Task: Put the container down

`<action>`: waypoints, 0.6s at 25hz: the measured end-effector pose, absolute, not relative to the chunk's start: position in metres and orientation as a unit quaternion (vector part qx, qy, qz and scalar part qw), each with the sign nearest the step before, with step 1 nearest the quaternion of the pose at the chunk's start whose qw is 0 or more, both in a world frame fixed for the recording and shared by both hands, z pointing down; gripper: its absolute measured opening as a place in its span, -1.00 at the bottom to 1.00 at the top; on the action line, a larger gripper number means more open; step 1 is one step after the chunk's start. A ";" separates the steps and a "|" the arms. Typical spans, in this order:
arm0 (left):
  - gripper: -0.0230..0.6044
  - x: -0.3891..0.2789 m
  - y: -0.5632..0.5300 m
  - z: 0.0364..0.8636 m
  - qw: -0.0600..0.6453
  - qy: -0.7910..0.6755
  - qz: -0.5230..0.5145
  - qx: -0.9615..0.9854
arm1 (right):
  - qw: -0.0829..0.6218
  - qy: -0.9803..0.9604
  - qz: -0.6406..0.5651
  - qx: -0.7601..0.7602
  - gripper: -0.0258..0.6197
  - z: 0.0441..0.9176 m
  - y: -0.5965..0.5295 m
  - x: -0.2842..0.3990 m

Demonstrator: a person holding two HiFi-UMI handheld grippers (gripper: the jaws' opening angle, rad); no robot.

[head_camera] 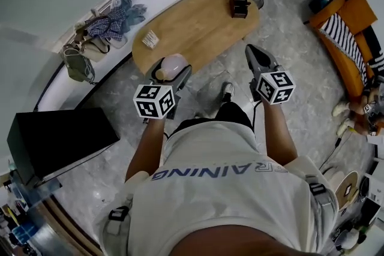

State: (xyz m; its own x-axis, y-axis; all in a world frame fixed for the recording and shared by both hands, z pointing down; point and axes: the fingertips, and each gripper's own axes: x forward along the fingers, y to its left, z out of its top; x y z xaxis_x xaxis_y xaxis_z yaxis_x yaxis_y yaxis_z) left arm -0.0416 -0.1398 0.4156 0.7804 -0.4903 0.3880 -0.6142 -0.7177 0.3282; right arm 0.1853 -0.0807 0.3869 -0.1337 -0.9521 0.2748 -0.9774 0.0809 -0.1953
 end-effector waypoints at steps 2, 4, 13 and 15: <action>0.33 -0.035 -0.151 0.422 0.230 -0.302 0.141 0.914 | 0.042 -0.741 0.173 0.648 -0.87 0.396 -0.103 0.195; 0.33 -0.031 -0.168 0.429 0.230 -0.315 0.149 0.909 | 0.039 -0.744 0.184 0.641 -0.87 0.407 -0.131 0.209; 0.33 0.018 -0.277 0.447 0.274 -0.398 0.144 0.864 | 0.068 -0.799 0.213 0.558 -0.87 0.446 -0.285 0.262; 0.33 0.033 -0.300 0.456 0.277 -0.417 0.146 0.853 | 0.079 -0.810 0.218 0.538 -0.87 0.458 -0.315 0.276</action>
